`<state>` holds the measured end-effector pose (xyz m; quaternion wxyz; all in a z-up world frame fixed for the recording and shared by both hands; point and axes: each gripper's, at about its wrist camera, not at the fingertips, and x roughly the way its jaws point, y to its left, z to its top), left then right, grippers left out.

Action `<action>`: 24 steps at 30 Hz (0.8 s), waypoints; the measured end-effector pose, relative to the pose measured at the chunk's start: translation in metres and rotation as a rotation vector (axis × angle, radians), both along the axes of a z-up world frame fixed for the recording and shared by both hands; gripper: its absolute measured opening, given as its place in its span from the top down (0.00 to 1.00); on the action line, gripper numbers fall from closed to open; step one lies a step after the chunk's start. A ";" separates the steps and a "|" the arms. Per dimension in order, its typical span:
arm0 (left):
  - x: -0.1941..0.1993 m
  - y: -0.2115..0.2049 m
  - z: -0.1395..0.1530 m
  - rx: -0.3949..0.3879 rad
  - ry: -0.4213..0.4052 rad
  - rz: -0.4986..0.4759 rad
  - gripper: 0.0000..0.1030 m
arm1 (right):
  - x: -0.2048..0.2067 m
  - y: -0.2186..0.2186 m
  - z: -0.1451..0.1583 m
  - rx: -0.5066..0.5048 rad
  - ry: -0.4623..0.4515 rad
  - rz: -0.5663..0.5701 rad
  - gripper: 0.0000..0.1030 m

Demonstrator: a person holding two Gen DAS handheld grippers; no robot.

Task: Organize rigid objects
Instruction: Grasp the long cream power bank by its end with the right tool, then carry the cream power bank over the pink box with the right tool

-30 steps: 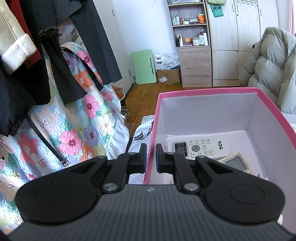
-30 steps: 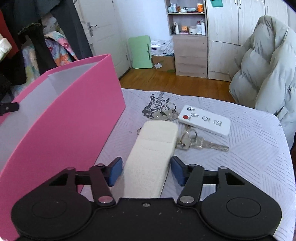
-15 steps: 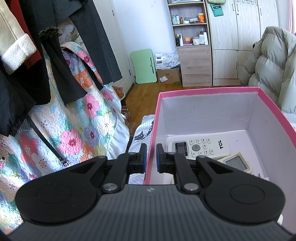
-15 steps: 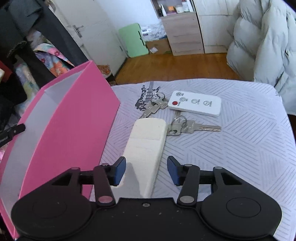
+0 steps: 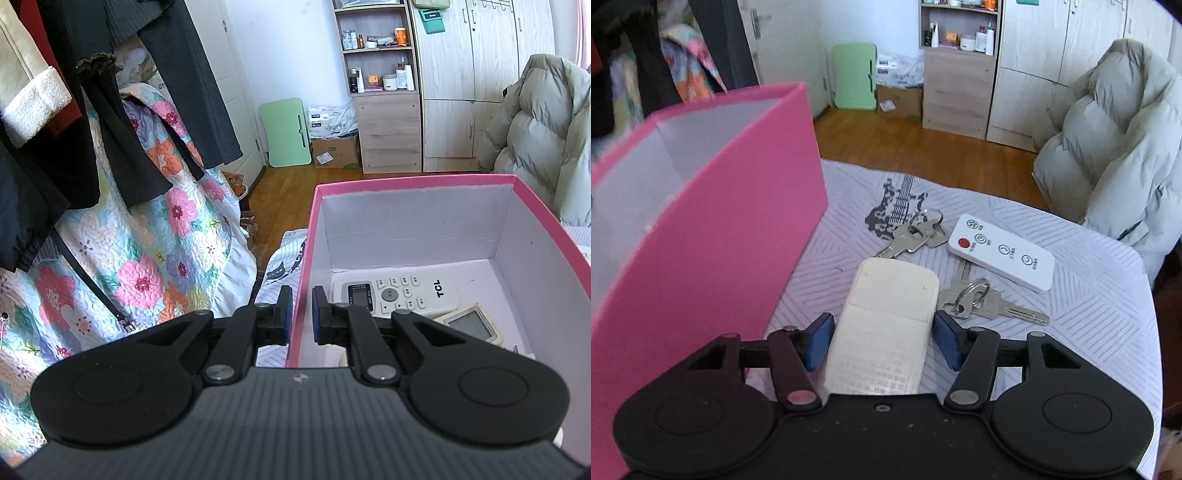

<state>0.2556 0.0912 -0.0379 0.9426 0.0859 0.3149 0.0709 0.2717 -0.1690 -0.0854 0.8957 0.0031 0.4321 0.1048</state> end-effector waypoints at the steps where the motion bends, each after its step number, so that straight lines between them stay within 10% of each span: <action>1: 0.000 0.001 0.000 -0.002 0.000 0.000 0.90 | -0.006 -0.004 0.005 0.015 -0.025 0.007 0.39; 10: 0.000 0.002 0.001 0.002 0.001 0.002 0.90 | -0.072 -0.042 0.058 0.158 -0.204 -0.017 0.42; 24: 0.001 0.005 0.002 0.004 0.006 0.008 0.90 | -0.117 -0.062 0.058 0.172 -0.267 -0.065 0.44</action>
